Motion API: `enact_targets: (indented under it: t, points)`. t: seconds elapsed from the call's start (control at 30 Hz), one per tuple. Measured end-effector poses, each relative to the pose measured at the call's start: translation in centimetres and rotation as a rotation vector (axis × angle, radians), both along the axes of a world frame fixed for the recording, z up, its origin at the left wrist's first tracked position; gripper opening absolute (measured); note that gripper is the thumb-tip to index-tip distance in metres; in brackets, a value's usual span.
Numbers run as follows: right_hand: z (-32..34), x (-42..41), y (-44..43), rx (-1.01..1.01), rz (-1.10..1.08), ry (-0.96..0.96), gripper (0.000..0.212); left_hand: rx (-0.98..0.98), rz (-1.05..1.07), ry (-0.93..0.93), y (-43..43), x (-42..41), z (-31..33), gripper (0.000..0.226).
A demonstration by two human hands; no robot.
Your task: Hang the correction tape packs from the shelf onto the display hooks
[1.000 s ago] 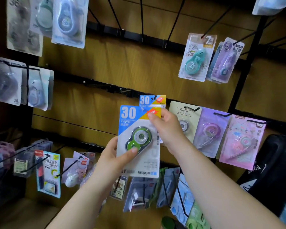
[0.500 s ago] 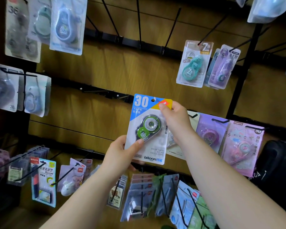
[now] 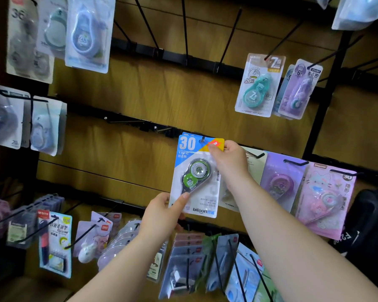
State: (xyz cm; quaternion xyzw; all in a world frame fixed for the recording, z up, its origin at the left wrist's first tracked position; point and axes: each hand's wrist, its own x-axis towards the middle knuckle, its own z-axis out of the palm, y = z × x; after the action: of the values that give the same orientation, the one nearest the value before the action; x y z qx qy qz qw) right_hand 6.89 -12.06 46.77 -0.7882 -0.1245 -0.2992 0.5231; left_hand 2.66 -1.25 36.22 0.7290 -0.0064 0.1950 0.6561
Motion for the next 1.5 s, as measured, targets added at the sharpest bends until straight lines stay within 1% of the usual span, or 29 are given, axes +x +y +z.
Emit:
enact_targets:
  t: [0.07,0.17,0.23,0.27,0.33,0.37,0.43,0.47,0.53,0.6,0.63,0.7,0.77,0.83,0.97,1.1,1.2,1.33,1.4,1.47,1.5]
  points:
    - [0.1,0.8,0.1,-0.007,-0.045,-0.008,0.039,0.049,0.026,0.017,-0.1,1.3,0.1,0.029]
    - [0.1,2.0,0.1,-0.052,-0.105,-0.012,0.045,0.11,0.047,0.043,-0.1,3.1,0.1,0.042]
    - [-0.2,2.8,0.1,-0.075,-0.138,-0.027,0.042,0.131,0.055,0.072,-0.1,4.1,0.0,0.049]
    - [-0.4,3.1,0.1,-0.071,-0.143,-0.043,0.036,0.123,0.051,0.089,-0.1,4.5,-0.1,0.051]
    - [-1.0,3.3,0.2,-0.042,-0.14,-0.061,0.017,0.102,0.044,0.115,-0.2,5.2,-0.6,0.047]
    - [-1.3,3.2,0.2,-0.03,-0.141,-0.056,0.014,0.094,0.047,0.124,-0.2,5.3,-0.9,0.042]
    - [-2.1,2.7,-0.1,-0.044,-0.144,-0.021,0.034,0.075,0.052,0.141,-0.2,5.1,-1.8,0.038]
    - [-2.6,2.4,-0.2,-0.07,-0.147,-0.011,0.04,0.055,0.052,0.14,-0.2,4.7,-2.3,0.035]
    - [-3.6,1.4,-0.4,-0.136,-0.151,-0.001,0.047,0.017,0.035,0.107,-0.2,3.4,-3.4,0.029]
    - [-4.8,0.0,-0.5,-0.231,-0.139,-0.008,0.048,0.02,0.001,0.073,0.1,1.4,-4.6,0.023]
    - [-5.4,-0.7,-0.5,-0.293,-0.13,-0.014,0.046,0.026,-0.019,0.068,0.2,0.2,-5.4,0.022]
    - [-6.6,-2.2,-0.8,-0.368,-0.088,0.009,0.033,0.032,-0.045,0.118,0.6,-2.2,-7.6,0.025]
    - [-8.3,-3.6,-1.5,-0.366,-0.031,0.089,0.019,0.041,-0.032,0.216,1.0,-4.5,-10.3,0.029]
    - [-10.8,-4.7,-2.3,-0.327,0.012,0.194,0.009,0.054,-0.012,0.319,1.4,-6.4,-13.3,0.036]
    - [-18.6,-6.7,-3.6,-0.324,0.031,0.454,0.028,0.17,-0.069,0.504,1.4,-8.6,-19.4,0.039]
    - [-27.8,-8.0,-4.9,-0.31,0.051,0.69,0.032,0.262,-0.141,0.652,1.0,-9.6,-24.7,0.038]
    - [-33.6,-7.8,-5.4,-0.31,0.055,0.863,0.031,0.348,-0.172,0.732,0.9,-8.8,-28.1,0.037]
    - [-39.9,-6.4,-5.5,-0.345,0.038,1.031,0.032,0.368,-0.187,0.856,0.3,-6.3,-32.7,0.033]
    - [-42.6,-5.1,-5.5,-0.357,0.042,1.1,0.032,0.456,-0.161,0.905,-0.2,-5.0,-35.1,0.031]
    - [-44.8,-3.8,-5.5,-0.339,0.026,1.159,0.03,0.557,-0.101,0.902,-0.6,-4.0,-36.8,0.032]
    - [-45.8,-3.1,-5.4,-0.329,0.023,1.182,0.026,0.581,-0.078,0.898,-0.8,-3.4,-37.7,0.031]
